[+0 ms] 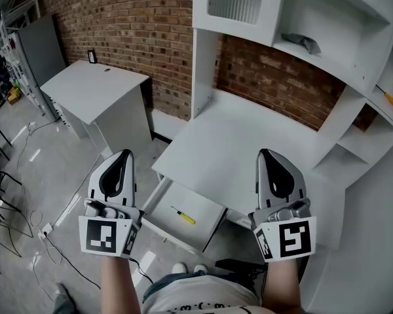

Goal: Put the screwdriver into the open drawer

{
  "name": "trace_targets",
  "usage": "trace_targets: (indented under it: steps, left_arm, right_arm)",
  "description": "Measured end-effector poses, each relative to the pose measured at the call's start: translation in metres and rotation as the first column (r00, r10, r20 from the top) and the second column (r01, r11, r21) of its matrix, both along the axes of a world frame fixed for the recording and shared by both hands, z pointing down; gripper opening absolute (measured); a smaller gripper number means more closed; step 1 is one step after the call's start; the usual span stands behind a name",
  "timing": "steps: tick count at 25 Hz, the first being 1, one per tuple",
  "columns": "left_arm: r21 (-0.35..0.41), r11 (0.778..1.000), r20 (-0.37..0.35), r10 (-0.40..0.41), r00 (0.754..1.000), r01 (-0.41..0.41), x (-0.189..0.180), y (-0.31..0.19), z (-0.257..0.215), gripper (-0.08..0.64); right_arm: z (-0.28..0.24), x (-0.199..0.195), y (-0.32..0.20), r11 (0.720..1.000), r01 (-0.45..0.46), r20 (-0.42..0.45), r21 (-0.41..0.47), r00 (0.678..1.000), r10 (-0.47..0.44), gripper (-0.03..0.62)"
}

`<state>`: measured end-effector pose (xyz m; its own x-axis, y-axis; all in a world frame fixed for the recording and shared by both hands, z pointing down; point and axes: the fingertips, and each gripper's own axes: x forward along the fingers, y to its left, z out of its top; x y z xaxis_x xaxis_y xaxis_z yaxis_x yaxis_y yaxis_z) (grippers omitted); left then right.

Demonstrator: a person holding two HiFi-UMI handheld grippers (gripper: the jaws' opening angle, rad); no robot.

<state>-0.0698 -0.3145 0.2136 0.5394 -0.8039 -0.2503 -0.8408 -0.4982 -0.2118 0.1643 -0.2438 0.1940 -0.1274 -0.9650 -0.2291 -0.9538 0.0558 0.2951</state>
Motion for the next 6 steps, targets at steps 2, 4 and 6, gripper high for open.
trace_targets:
  steps: [2,4,6]
  left_arm:
    - [0.002,1.0,-0.002,-0.001,1.0,0.001,-0.0014,-0.0007,0.0003,0.014]
    - [0.001,1.0,-0.003,-0.002,1.0,0.002,-0.0027,-0.001,0.0013,0.014]
    - [-0.003,1.0,-0.001,-0.002,1.0,0.002,-0.0036,-0.001,0.0025,0.014]
  right_arm:
    - [0.0004,-0.001,0.0008,1.0,-0.001,-0.006,-0.002,1.0,0.001,0.009]
    - [0.0012,-0.0023,0.001,1.0,0.001,-0.01,-0.005,1.0,-0.001,0.009]
    - [0.0017,-0.0036,0.001,1.0,0.003,-0.012,-0.006,1.0,-0.004,0.009]
